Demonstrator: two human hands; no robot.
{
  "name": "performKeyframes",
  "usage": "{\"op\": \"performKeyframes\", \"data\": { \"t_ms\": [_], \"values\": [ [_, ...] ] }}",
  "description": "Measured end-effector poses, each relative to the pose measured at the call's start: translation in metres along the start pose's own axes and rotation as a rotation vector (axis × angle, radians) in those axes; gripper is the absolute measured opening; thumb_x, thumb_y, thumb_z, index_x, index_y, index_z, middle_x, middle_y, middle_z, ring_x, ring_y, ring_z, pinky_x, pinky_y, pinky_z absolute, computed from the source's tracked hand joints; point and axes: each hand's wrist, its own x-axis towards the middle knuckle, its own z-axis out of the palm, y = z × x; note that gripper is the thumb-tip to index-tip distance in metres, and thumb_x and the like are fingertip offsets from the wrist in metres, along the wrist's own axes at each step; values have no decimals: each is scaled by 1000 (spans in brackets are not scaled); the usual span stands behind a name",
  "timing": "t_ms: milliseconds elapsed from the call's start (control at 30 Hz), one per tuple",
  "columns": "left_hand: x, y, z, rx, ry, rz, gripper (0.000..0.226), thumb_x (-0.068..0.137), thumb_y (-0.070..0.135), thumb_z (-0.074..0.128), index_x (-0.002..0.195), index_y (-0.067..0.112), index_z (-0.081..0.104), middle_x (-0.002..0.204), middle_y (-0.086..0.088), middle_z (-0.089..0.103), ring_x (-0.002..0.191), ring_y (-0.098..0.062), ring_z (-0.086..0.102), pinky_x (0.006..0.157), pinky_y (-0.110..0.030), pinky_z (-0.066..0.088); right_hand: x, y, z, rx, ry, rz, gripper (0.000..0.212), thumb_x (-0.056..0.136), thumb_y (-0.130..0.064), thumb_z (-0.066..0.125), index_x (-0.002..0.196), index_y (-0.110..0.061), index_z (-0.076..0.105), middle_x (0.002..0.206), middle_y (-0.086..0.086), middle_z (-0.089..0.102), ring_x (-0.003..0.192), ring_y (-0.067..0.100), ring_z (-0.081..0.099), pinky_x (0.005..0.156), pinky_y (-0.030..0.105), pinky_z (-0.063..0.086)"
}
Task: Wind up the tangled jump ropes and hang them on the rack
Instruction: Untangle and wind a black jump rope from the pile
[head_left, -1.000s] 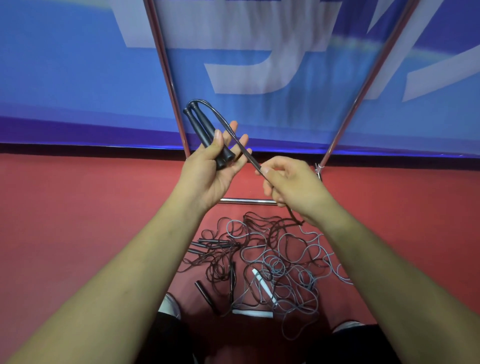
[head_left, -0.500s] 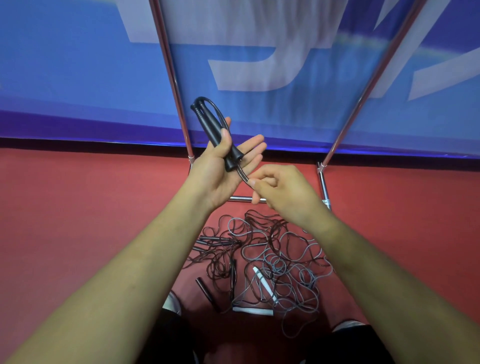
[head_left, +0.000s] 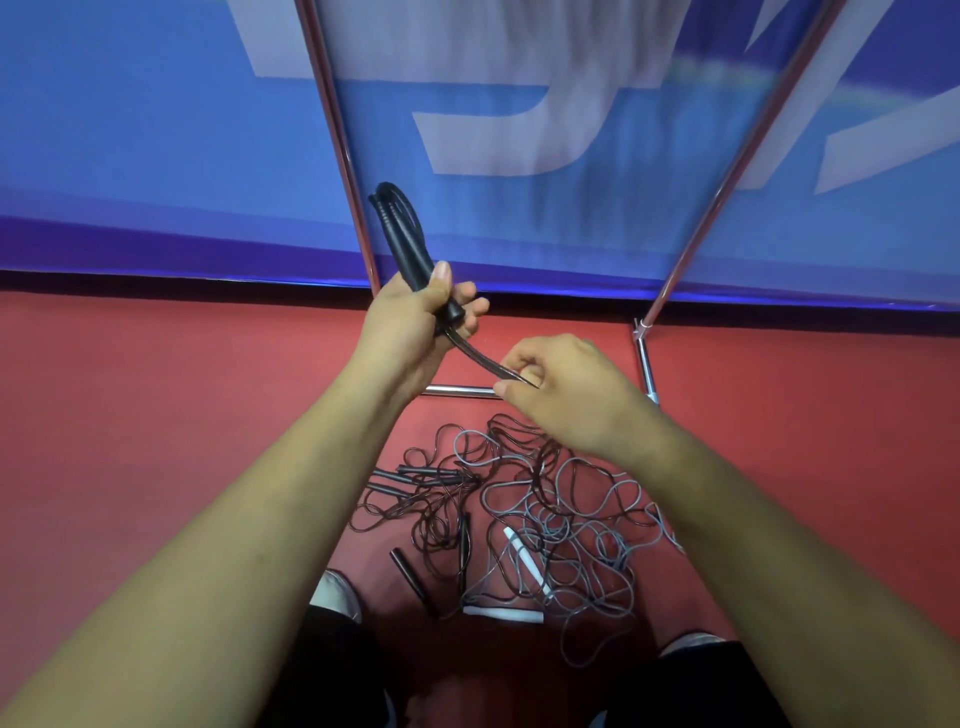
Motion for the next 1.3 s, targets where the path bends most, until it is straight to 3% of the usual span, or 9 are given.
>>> {"op": "performKeyframes", "data": {
  "t_ms": [133, 300, 400, 500, 700, 933, 1033, 1133, 1300],
  "values": [
    [1, -7, -2, 420, -48, 102, 20, 106, 14, 47, 87, 13, 41, 63, 0, 47, 50, -14, 46, 53, -27, 41, -6, -4, -6, -108, -114, -57, 13, 90, -20, 63, 99, -29, 67, 55, -13, 44, 55, -1, 43, 59, 26, 34],
    [5, -19, -7, 685, -48, 50, 17, 104, 17, 51, 89, 13, 43, 68, -4, 52, 53, -19, 54, 54, -29, 47, -2, -1, -20, -186, -26, -73, 7, 90, -23, 66, 93, -24, 72, 67, -16, 53, 66, 1, 50, 68, 26, 40],
    [-1, -18, -4, 741, -161, -23, 14, 105, 14, 50, 93, 12, 43, 67, -5, 65, 53, -19, 61, 52, -26, 52, -1, 2, -34, -258, 87, -46, 13, 86, -39, 71, 84, -26, 70, 75, -10, 64, 76, 15, 58, 73, 32, 49],
    [-8, -19, 0, 725, -270, -116, 15, 105, 12, 48, 92, 12, 42, 61, -4, 66, 51, -19, 61, 48, -25, 49, -2, 11, -48, -199, 121, -16, 23, 79, -46, 77, 75, -26, 69, 67, -8, 65, 71, 16, 59, 71, 37, 52],
    [-16, -23, 5, 729, -516, -185, 16, 106, 7, 41, 91, 13, 41, 58, -4, 49, 44, -14, 33, 47, -25, 33, -2, 18, -56, -63, 201, 59, 25, 70, -47, 83, 73, -24, 73, 61, -11, 64, 63, 10, 54, 67, 38, 51],
    [-25, -23, 10, 499, -655, -330, 42, 95, 54, 43, 85, 14, 38, 59, 0, 43, 50, -11, 32, 50, -24, 30, -2, 31, -69, -54, 163, 41, 7, 82, -25, 78, 83, -19, 74, 77, -6, 71, 80, 15, 66, 81, 39, 53],
    [-26, -23, 4, 596, -714, -379, 52, 92, 62, 46, 87, 11, 39, 62, -1, 43, 52, -12, 34, 51, -23, 33, -4, 35, -76, -62, 149, 33, 5, 84, -18, 77, 83, -19, 72, 78, -5, 71, 82, 15, 66, 83, 39, 52],
    [-30, -21, 4, 813, -797, -330, 55, 88, 64, 49, 95, 10, 41, 68, -9, 45, 54, -15, 37, 53, -27, 35, -6, 32, -79, -52, 190, 47, 19, 74, -24, 85, 76, -18, 67, 67, -2, 68, 68, 15, 60, 69, 36, 50],
    [-40, -15, 6, 1010, -962, -319, 37, 96, 48, 40, 92, 12, 38, 70, -7, 46, 54, -18, 38, 52, -28, 34, -6, 28, -76, -60, 223, 51, 38, 60, -37, 89, 69, -17, 58, 58, -4, 58, 57, 14, 43, 57, 33, 40]
  ]
}}
